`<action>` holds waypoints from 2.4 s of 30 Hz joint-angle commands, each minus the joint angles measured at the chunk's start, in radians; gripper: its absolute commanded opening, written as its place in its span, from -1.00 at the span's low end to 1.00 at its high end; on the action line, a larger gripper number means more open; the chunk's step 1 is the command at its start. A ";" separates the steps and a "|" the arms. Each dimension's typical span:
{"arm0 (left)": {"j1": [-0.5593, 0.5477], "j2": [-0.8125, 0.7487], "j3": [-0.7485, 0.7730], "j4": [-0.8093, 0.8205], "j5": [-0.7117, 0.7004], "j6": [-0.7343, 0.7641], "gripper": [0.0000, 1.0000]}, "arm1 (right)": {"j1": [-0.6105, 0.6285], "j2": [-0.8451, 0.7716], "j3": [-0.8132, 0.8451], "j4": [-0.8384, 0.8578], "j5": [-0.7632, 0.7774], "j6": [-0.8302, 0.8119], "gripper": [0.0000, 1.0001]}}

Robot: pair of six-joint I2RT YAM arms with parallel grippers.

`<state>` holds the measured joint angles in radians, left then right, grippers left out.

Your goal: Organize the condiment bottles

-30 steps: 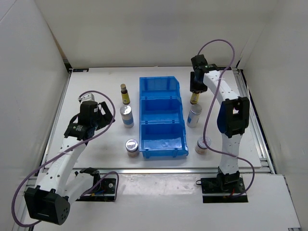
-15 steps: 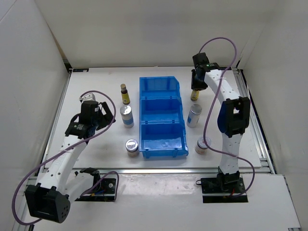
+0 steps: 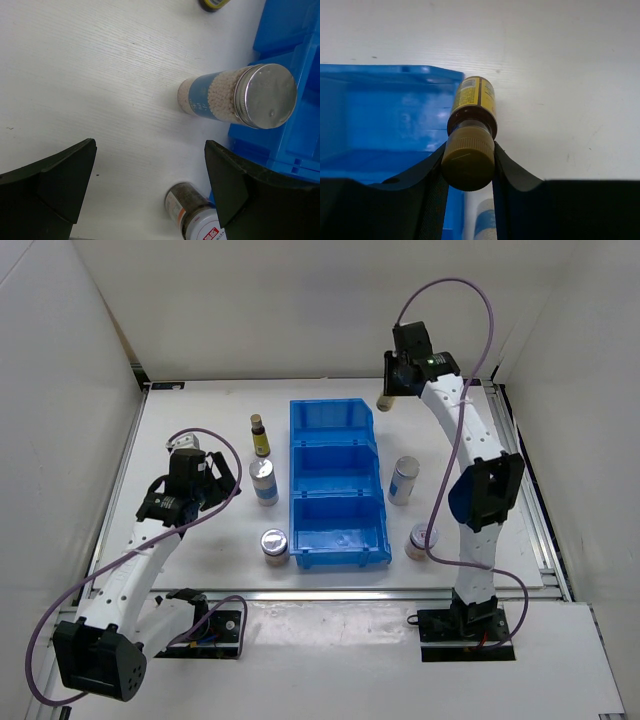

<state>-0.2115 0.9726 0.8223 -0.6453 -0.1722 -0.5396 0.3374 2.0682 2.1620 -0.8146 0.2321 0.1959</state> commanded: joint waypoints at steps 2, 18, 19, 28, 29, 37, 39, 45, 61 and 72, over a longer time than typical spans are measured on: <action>-0.002 -0.009 0.009 -0.001 0.011 0.001 1.00 | 0.051 -0.059 0.122 0.048 -0.079 -0.018 -1.00; -0.002 -0.038 0.000 -0.001 0.002 0.001 1.00 | 0.137 0.090 0.116 -0.009 -0.114 -0.036 -1.00; -0.002 -0.038 0.000 -0.001 0.002 0.001 1.00 | 0.146 0.080 0.105 -0.009 -0.114 -0.036 -1.00; -0.002 -0.017 0.000 -0.001 0.002 -0.008 1.00 | 0.146 0.148 0.117 -0.034 -0.083 -0.055 -1.00; -0.002 -0.008 0.000 -0.001 0.002 -0.008 1.00 | 0.146 0.171 0.117 -0.034 -0.083 -0.055 -1.00; -0.002 0.011 0.000 -0.001 0.011 -0.017 1.00 | 0.146 0.216 0.099 -0.034 -0.083 -0.055 -0.91; -0.002 0.040 0.000 -0.001 0.011 -0.028 1.00 | 0.146 0.225 0.090 -0.034 -0.083 -0.055 -0.70; -0.002 0.100 0.050 -0.025 0.001 -0.028 1.00 | 0.156 0.185 0.090 -0.034 -0.033 -0.055 0.82; 0.040 0.502 0.751 -0.045 0.183 0.176 1.00 | 0.157 -0.255 -0.141 0.000 0.065 -0.035 1.00; 0.044 0.991 1.092 -0.103 0.231 0.253 0.77 | 0.157 -0.476 -0.494 0.031 -0.010 0.030 1.00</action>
<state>-0.1608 1.9507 1.8431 -0.7033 0.0284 -0.3241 0.4885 1.6333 1.6981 -0.8021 0.2535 0.1959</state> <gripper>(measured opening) 0.894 0.998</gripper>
